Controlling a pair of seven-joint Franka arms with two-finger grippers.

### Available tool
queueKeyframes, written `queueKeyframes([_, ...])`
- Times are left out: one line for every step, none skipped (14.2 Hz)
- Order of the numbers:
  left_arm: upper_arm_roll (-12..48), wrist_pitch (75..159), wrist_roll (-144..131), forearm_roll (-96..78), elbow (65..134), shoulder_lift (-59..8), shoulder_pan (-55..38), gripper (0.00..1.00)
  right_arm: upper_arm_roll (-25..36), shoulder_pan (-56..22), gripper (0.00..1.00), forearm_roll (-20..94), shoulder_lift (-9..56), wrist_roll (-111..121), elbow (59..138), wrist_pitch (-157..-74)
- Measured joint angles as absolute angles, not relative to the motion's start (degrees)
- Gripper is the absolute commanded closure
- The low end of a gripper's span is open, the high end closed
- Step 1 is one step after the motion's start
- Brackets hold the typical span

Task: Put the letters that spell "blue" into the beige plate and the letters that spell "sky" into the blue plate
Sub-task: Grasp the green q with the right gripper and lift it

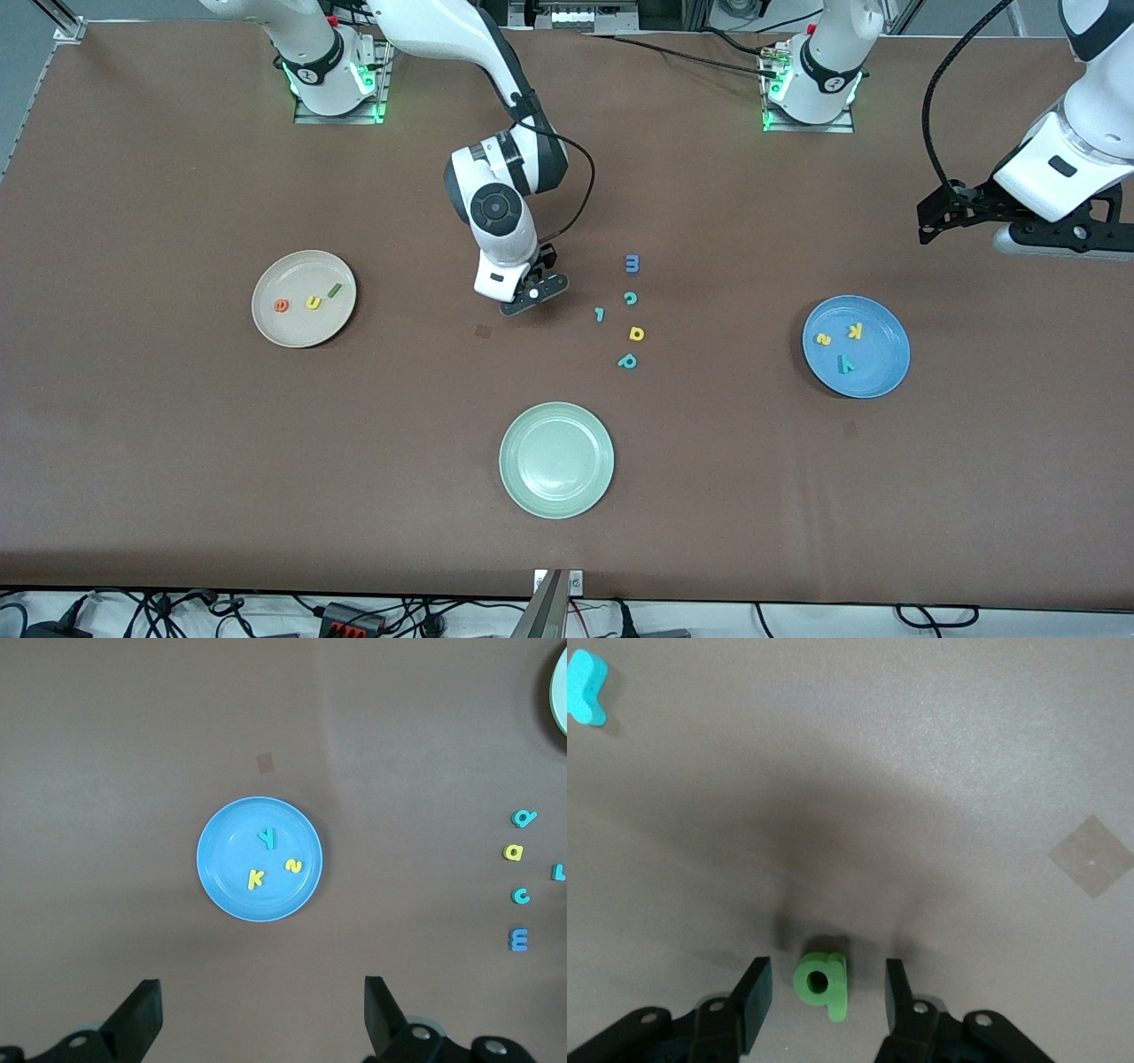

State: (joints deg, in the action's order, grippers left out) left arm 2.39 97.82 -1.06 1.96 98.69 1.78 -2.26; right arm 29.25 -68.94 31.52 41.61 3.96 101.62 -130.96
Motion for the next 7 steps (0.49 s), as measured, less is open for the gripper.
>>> queueKeyframes([2.4,97.8,-1.1,2.0,98.7,1.8,-2.3,0.00,29.2,-68.9,0.41,31.5,41.7,4.0,101.6,-131.0])
queueKeyframes([2.5,97.8,-1.1,2.0,98.7,1.8,-2.3,0.00,29.2,-68.9,0.43,31.5,41.7,4.0,101.6,-131.0])
queueKeyframes([2.5,97.8,-1.1,2.0,98.7,1.8,-2.3,0.00,29.2,-68.9,0.47,31.5,41.7,4.0,101.6,-131.0])
queueKeyframes([2.5,97.8,-1.1,2.0,98.7,1.8,-2.3,0.00,29.2,-69.0,0.48,31.5,41.7,4.0,101.6,-131.0])
queueKeyframes([2.5,97.8,-1.1,2.0,98.7,1.8,-2.3,0.00,29.2,-69.0,0.50,31.5,41.7,4.0,101.6,-130.9])
queueKeyframes([2.5,97.8,-1.1,2.0,98.7,1.8,-2.3,0.00,29.0,-69.0,0.50,31.5,41.7,4.0,101.6,-130.9])
queueKeyframes([2.6,97.8,-1.0,2.0,98.7,1.8,-2.3,0.00,28.7,-69.0,0.50,31.5,41.7,4.0,101.6,-130.9])
